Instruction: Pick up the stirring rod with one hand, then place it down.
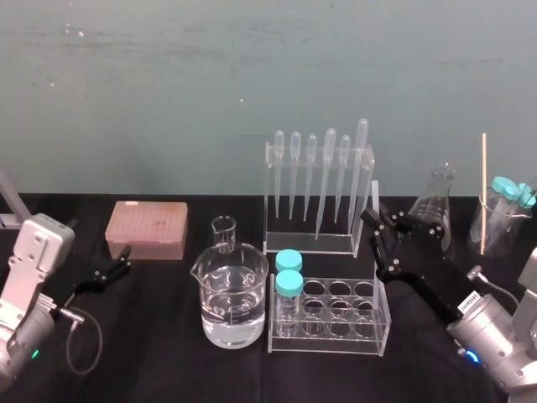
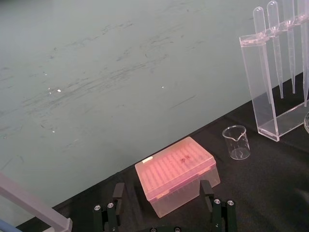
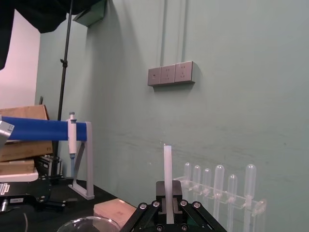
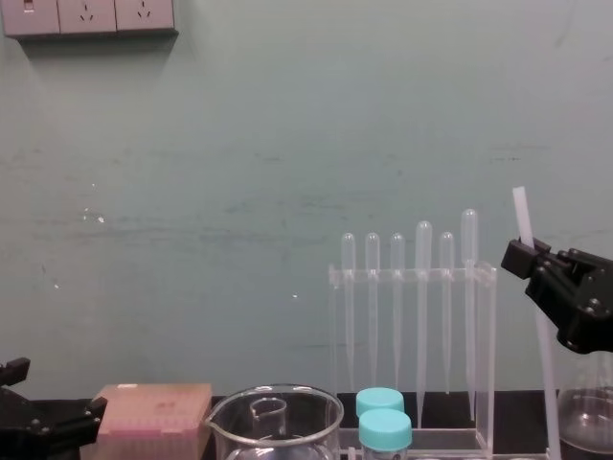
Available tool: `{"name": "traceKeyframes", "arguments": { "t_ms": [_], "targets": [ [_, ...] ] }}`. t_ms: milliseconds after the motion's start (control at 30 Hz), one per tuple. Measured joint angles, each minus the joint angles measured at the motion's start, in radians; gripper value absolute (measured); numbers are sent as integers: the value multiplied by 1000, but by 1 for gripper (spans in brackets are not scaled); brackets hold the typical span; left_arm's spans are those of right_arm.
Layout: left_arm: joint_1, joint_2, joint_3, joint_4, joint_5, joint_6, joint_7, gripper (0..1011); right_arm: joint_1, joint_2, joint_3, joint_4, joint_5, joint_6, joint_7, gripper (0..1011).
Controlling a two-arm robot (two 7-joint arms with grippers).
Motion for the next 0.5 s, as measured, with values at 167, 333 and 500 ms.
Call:
{"name": "traceKeyframes", "arguments": {
  "t_ms": [167, 333, 500],
  "targets": [
    [0, 0, 0, 0, 0, 0, 0, 1000, 16, -5, -7, 28, 9, 0, 18, 71],
    [0, 0, 0, 0, 0, 0, 0, 1000, 30, -9, -16, 54, 29, 6, 37, 71],
    [0, 0, 0, 0, 0, 0, 0, 1000, 43, -10, -25, 83, 44, 26, 49, 71]
  ]
}}
